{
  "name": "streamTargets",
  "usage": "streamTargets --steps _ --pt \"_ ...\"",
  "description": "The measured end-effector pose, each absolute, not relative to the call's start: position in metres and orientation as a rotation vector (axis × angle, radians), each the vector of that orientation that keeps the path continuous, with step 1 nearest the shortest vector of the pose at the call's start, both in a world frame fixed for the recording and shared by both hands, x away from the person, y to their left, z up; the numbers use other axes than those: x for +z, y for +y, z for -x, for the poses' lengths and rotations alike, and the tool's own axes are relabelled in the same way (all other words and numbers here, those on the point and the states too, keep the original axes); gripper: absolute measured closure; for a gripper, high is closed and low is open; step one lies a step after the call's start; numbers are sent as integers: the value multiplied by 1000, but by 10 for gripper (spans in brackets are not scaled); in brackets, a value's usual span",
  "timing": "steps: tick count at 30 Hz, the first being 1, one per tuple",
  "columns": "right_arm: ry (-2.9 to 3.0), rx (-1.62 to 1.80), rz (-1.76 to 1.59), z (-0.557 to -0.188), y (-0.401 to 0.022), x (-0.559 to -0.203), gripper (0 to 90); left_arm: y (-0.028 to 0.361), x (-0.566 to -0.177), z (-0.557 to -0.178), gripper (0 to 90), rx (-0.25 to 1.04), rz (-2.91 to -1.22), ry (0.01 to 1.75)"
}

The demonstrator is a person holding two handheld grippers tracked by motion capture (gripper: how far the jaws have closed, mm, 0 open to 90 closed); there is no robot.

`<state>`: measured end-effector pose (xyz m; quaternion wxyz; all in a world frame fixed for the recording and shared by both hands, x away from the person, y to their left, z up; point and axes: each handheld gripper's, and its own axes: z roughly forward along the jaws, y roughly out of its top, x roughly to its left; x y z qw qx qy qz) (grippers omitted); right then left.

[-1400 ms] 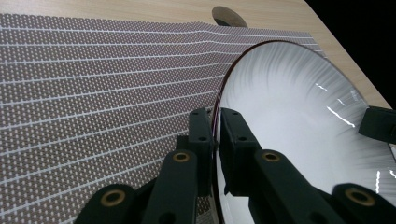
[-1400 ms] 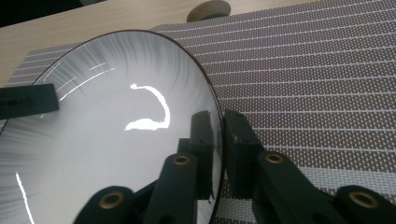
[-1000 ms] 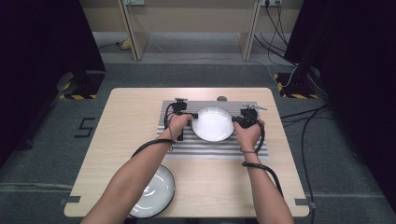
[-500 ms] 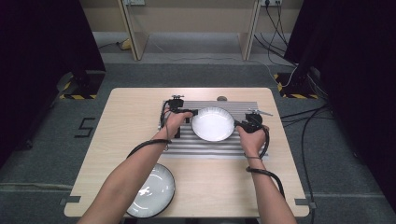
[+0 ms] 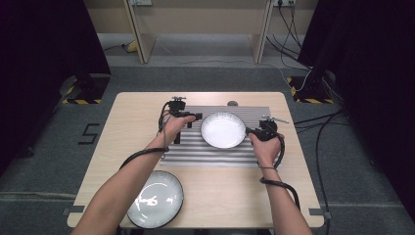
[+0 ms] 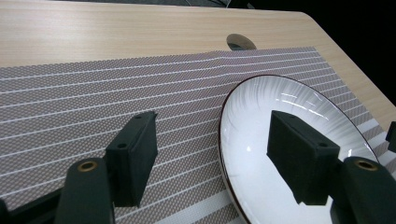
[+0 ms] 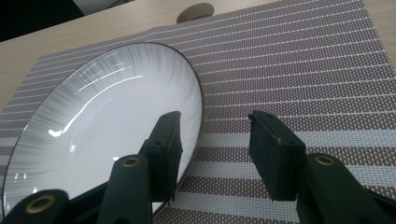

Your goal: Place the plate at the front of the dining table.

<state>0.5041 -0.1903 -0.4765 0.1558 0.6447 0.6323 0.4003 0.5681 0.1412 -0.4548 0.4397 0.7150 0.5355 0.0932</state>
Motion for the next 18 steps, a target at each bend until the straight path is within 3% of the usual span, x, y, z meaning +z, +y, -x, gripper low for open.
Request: streamTargets --steps 18 --pt "1817 1166 -1831 -492 -190 -464 508 159 -435 -542 321 246 -1849 1230"
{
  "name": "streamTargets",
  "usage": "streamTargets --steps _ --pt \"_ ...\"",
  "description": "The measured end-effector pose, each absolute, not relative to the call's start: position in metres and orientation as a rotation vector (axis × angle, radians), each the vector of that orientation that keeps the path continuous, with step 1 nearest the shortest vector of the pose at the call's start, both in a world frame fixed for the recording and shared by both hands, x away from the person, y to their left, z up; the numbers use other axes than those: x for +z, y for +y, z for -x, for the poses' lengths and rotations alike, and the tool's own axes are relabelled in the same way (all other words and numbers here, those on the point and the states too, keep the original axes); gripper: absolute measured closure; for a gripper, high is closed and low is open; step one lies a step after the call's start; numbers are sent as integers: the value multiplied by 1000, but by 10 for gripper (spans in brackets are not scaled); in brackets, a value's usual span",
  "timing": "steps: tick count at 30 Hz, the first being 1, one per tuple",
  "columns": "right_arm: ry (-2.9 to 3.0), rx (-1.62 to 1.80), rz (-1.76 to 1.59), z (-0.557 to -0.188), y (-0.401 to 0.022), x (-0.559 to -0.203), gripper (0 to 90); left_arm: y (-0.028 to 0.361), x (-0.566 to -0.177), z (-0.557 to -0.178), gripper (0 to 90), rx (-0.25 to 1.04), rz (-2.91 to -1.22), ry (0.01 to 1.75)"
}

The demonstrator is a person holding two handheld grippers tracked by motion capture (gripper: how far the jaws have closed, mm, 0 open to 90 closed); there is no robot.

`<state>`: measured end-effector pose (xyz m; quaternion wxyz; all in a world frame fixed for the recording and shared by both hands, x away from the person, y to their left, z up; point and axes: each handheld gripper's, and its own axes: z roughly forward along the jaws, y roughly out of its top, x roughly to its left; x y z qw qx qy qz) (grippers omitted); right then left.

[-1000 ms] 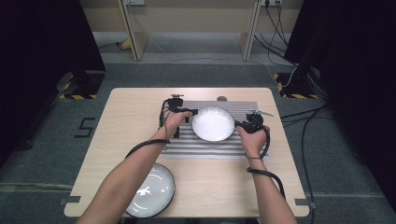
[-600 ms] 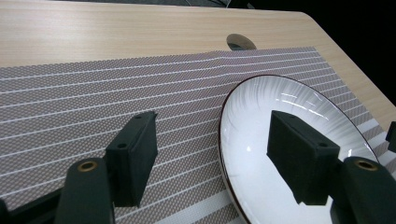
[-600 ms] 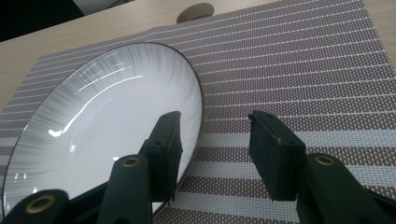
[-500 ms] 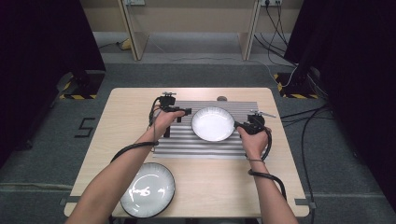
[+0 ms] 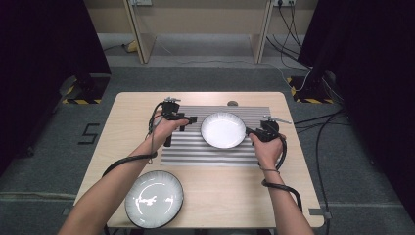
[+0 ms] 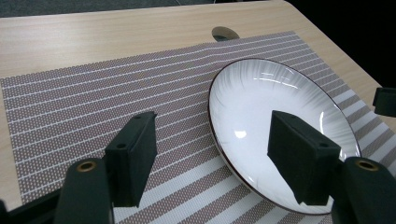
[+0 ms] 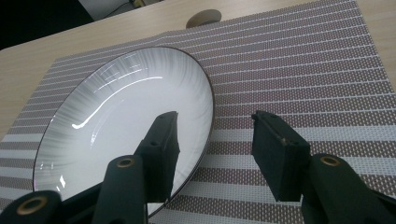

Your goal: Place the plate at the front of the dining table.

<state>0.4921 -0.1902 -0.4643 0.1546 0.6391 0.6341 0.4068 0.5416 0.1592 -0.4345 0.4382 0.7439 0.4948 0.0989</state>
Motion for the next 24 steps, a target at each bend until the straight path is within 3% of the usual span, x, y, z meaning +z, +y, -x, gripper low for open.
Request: streamTargets --steps 24 --pt "1841 1202 -1812 -478 -181 -458 492 173 -428 -512 321 247 -1849 1165"
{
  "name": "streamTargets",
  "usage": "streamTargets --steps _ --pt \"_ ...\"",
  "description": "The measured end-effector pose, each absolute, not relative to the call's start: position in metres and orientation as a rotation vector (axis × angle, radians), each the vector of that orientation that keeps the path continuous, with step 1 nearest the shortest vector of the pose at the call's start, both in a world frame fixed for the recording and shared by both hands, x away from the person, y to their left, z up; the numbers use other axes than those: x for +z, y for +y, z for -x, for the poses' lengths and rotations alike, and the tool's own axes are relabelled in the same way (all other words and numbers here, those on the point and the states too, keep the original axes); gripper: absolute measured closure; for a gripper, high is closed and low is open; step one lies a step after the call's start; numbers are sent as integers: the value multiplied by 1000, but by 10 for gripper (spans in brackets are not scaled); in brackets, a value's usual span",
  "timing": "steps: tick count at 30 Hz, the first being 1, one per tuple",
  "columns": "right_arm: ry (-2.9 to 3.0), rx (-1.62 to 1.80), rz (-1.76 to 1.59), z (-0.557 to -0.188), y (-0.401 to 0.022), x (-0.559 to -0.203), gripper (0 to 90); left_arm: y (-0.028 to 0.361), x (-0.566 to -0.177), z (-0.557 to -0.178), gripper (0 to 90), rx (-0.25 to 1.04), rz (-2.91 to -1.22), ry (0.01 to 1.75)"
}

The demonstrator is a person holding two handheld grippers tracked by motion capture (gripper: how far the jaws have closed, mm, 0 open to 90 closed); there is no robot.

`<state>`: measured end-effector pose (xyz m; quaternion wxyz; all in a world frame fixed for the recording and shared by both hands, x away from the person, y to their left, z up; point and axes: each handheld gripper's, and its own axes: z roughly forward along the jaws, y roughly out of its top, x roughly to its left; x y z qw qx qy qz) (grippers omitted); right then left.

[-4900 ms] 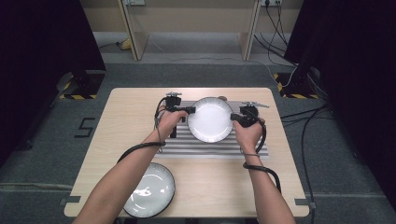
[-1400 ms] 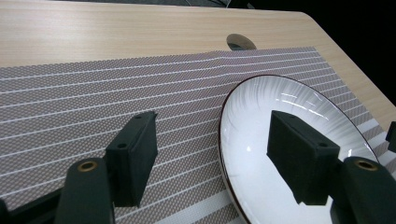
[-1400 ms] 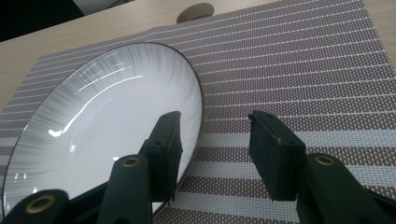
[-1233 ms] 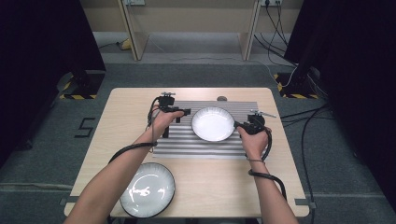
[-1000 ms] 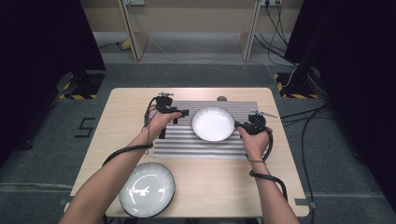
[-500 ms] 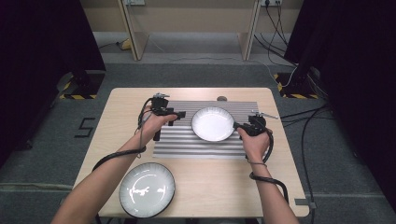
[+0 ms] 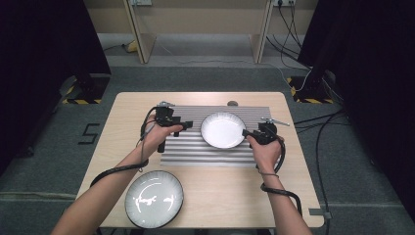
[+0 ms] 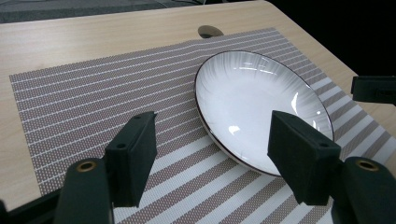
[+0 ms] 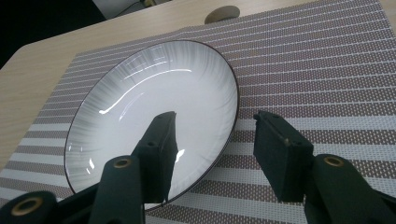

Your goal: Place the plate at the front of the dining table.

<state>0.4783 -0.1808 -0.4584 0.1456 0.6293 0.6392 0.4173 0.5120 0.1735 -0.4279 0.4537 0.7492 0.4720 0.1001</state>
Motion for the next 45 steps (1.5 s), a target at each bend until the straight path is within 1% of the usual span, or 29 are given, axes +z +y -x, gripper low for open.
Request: streamTargets --steps 16,23,34,45 --pt "1848 1217 -1810 -467 -183 -460 485 178 -429 -499 321 275 -1890 1154" --pt "1853 1217 -1809 -461 -187 -462 481 179 -425 -488 321 280 -1905 1125" --pt "1860 1222 -1792 -449 -191 -459 479 198 -425 -461 321 283 -1886 1104" --pt "1876 1228 -1791 -441 -188 -461 478 215 -432 -450 321 283 -1857 1114"
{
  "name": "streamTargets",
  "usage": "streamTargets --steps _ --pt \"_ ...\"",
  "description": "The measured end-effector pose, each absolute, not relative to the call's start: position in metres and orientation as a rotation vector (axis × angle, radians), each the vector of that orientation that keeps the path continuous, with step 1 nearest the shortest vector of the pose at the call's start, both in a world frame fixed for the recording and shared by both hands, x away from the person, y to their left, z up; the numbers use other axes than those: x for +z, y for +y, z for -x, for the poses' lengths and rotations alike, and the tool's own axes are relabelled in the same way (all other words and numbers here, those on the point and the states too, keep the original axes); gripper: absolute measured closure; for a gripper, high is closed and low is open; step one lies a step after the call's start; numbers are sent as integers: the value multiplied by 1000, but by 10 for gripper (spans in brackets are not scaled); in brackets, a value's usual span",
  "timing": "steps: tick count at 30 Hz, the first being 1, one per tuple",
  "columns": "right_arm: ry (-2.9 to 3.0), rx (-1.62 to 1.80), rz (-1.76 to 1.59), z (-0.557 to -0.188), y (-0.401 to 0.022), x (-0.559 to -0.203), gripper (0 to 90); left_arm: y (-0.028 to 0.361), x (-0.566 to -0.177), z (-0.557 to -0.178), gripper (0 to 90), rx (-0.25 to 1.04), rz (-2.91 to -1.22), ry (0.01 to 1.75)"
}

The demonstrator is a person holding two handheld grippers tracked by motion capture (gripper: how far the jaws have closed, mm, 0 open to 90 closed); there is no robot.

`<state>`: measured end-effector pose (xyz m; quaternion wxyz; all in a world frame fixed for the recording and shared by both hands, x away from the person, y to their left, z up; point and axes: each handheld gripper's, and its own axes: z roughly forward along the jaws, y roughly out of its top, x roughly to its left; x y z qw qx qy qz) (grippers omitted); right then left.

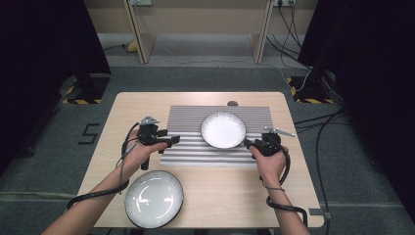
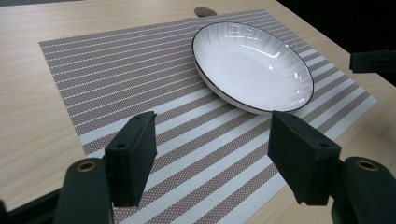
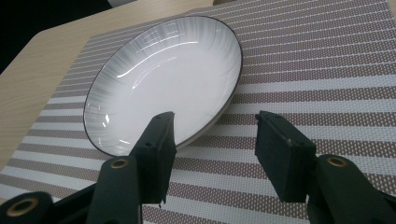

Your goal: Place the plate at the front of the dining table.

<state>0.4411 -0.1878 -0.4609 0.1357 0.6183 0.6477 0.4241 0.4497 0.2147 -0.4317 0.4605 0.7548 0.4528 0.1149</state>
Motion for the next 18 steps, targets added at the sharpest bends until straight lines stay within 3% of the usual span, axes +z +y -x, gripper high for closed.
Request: streamTargets --steps 18 --pt "1890 1222 -1781 -425 -191 -463 473 232 -441 -429 321 262 -1812 1127"
